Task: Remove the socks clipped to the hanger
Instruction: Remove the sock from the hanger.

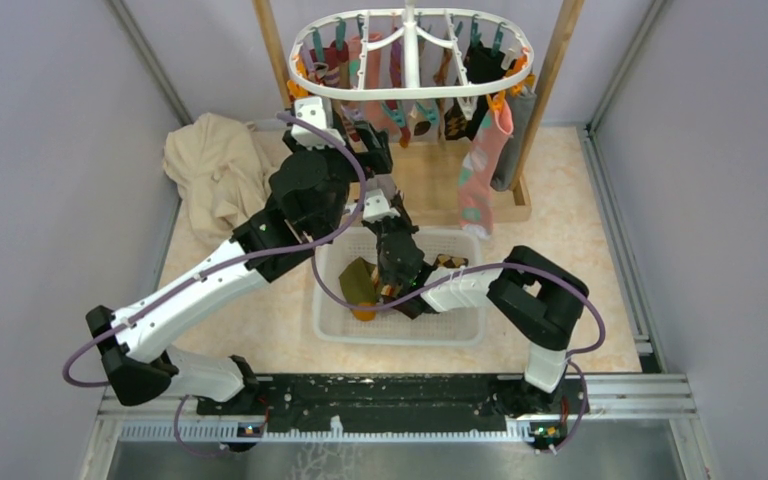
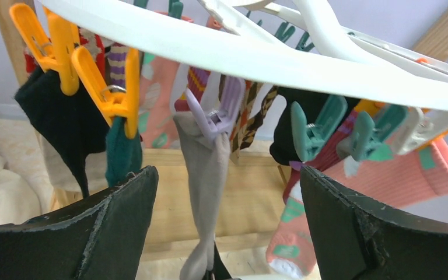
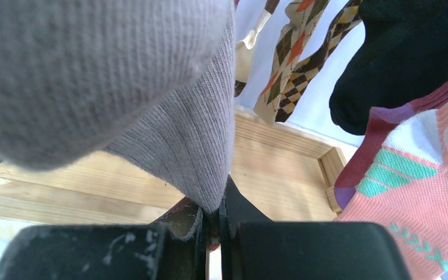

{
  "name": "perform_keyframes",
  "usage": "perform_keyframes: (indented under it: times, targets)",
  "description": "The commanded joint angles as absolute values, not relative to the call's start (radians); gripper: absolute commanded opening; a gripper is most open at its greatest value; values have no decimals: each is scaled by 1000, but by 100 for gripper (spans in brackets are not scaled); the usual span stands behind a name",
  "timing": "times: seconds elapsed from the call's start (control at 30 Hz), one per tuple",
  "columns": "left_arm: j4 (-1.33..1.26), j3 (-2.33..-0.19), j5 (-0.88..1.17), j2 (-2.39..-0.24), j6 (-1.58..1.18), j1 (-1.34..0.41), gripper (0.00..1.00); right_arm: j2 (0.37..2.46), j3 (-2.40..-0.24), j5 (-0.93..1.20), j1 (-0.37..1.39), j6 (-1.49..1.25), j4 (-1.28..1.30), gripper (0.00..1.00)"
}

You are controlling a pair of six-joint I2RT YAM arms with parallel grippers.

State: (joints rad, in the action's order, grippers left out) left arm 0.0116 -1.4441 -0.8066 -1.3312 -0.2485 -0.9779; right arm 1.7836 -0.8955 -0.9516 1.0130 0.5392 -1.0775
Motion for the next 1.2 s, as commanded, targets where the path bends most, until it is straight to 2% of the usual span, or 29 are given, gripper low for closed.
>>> perform_keyframes:
  times: [0.0,0.5,1.17]
  targets:
    - [-95,-1422,-752,-1317,-239,-920,96,1779,-888,-973,1026,540,-1142,0]
    - [-102,-1465,-663,-1383,-274,-857,91,1805,-868,-1013,1025,575,-1186,0]
    - [-145,-1502,-695,-1413,-287,-858,88,1822,-861,-1017,1025,572,-1203,0]
